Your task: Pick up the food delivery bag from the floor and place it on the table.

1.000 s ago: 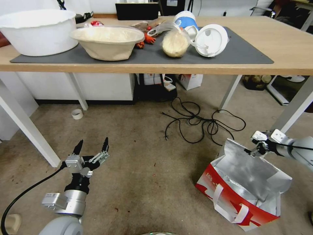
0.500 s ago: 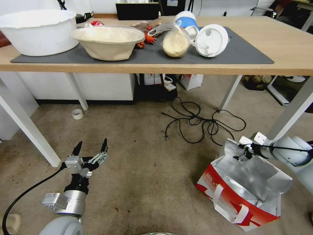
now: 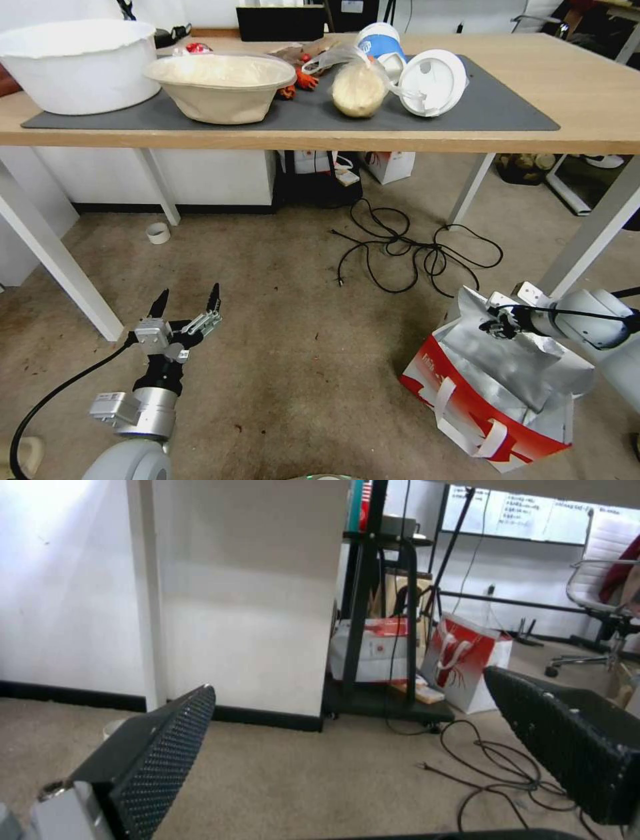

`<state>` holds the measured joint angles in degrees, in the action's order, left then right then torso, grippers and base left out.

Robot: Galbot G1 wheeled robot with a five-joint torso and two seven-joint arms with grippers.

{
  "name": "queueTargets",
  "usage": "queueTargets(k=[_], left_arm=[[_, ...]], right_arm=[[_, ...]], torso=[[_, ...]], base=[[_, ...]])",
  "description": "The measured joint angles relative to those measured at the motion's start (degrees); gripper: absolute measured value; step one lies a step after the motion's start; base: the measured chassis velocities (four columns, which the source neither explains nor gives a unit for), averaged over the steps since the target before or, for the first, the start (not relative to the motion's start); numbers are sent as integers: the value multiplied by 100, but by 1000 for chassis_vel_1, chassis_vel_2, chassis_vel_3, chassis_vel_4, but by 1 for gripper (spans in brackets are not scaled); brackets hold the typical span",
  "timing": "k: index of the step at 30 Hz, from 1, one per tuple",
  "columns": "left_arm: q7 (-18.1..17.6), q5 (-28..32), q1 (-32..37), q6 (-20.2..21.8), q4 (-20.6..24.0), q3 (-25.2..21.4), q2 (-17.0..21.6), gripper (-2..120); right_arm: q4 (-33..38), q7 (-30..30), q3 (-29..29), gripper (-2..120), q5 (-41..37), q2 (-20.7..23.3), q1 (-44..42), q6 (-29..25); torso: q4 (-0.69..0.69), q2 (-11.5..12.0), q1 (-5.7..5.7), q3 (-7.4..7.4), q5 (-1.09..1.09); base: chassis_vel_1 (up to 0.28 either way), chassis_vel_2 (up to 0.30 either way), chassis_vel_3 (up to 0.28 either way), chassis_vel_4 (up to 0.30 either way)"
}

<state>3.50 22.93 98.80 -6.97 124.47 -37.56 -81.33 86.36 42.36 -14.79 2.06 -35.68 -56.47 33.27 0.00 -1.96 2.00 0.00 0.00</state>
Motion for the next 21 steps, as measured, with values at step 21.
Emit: queueTargets(k=[21], left_arm=[[-96, -64, 163, 123, 185, -98, 161, 100]], right_arm=[[1198, 697, 806, 0, -2014, 1266, 888, 246]], torso=[[-1, -1, 0, 0, 0]], base=[[0, 0, 0, 0]])
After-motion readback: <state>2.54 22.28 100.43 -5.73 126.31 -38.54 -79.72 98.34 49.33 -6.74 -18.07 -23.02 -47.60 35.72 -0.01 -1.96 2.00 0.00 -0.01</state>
